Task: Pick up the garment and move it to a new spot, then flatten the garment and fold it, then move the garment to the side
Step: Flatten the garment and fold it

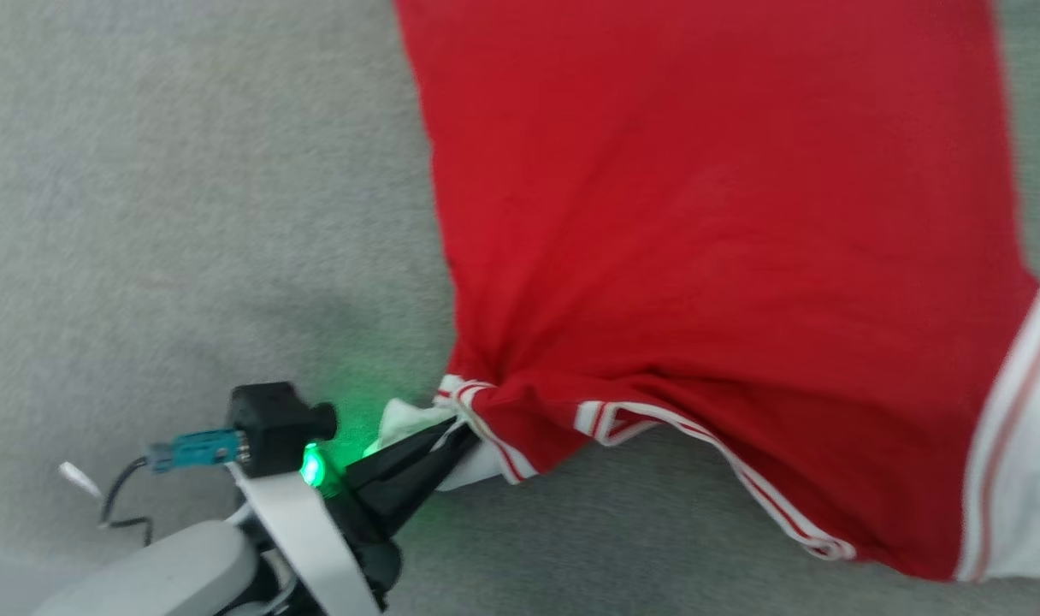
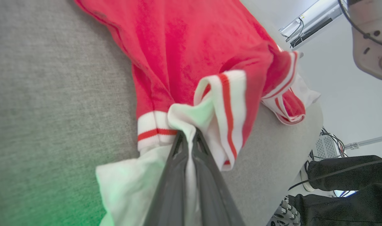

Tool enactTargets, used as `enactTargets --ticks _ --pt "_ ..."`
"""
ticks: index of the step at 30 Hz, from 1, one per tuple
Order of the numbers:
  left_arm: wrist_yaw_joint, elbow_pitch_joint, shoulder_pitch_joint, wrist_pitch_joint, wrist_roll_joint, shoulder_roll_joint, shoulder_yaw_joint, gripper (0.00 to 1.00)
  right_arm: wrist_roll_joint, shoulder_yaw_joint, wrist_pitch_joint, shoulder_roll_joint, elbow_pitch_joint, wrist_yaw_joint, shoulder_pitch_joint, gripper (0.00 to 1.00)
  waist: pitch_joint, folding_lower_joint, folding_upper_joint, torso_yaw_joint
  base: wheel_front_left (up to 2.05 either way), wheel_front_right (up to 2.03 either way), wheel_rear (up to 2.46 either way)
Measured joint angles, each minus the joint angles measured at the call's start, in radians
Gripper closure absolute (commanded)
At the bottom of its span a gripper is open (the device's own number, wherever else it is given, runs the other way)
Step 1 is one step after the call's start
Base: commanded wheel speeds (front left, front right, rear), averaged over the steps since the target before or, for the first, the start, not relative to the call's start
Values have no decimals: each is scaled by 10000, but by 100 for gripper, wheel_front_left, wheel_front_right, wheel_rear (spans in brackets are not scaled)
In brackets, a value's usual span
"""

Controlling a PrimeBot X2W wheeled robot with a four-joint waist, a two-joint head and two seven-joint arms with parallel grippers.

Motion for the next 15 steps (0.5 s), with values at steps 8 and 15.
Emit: enactTargets --ticks 8,15 --pt "-25 65 -941 -92 -10 -470 -704 100 -1582 541 426 63 3689 0 -2699 0 836 0 0 1000 0 0 0" --pt "-27 42 -1284 -132 -109 -669 -1020 100 -2347 280 1246 203 5578 0 -3795 0 1203 0 0 1565 0 0 0"
